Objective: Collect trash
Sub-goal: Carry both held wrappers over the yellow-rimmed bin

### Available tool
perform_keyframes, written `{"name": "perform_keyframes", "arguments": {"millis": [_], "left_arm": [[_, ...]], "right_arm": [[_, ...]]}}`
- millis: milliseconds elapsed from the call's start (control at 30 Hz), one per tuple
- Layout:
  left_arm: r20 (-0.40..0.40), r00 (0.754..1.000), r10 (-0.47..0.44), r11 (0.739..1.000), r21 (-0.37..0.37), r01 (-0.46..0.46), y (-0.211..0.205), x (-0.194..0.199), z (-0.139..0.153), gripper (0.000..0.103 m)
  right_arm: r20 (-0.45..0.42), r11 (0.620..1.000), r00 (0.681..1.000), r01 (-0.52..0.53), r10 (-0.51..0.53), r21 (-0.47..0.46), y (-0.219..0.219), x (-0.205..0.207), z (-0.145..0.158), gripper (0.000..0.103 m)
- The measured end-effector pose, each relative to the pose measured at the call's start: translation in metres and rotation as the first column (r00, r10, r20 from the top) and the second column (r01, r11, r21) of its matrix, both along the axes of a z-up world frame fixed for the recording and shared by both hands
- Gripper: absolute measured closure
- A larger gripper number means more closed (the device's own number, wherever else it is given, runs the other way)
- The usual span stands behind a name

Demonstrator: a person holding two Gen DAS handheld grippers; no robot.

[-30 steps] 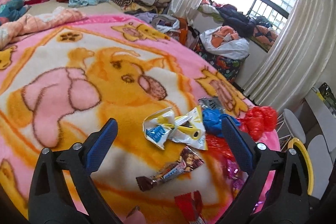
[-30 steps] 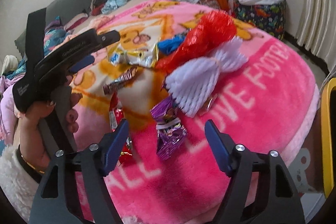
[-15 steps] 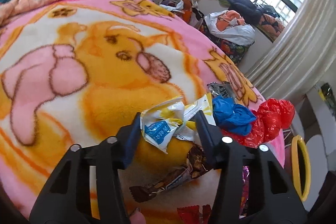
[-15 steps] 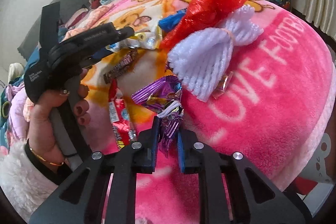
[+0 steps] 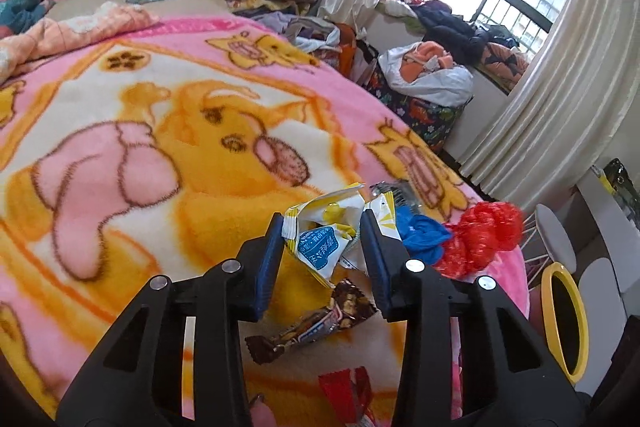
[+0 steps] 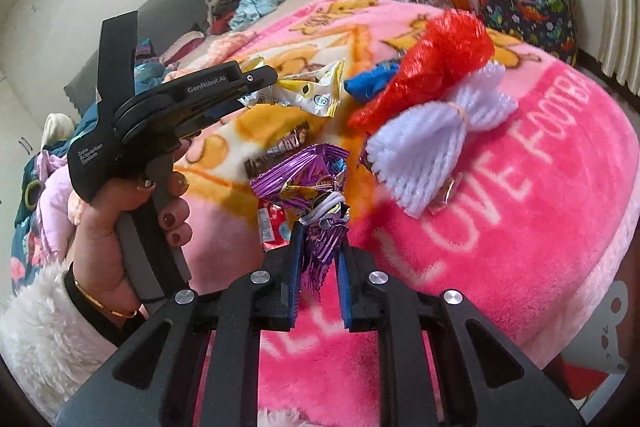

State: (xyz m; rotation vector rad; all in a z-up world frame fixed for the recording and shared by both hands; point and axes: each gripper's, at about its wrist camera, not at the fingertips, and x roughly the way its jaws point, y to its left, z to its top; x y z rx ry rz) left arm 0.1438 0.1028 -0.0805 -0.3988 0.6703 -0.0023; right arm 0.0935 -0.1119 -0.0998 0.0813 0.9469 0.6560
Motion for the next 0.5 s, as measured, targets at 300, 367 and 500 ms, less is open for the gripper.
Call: {"name": "perform_keyframes", "arguments": {"millis": [300,367,500], "left_arm": [[0.058,0.998,-0.02,1.0,0.021,0.019,-0.013,-0.01,0.023,0.072],[0.067,0.997,-0.026,0.999,0.024,0.024,-0.017,-0.011,0.027,0.072],[0.095,0.994,-0.045,0.998,0.042,0.042,-0.029,-0.016,0.038,0.072]], "right_arm": [[0.058,1.0,0.998,-0.001,0.0,0.016,-0.009,-0.005,0.015,0.088],[0.071,1.0,0.997,0.005,-0.007,0.025,-0.014,-0.007,0.02,0.088],[0.098,0.999,0.995,0.023,-0.026,0.038,-0.022,-0.007,0.029,0.088]]}}
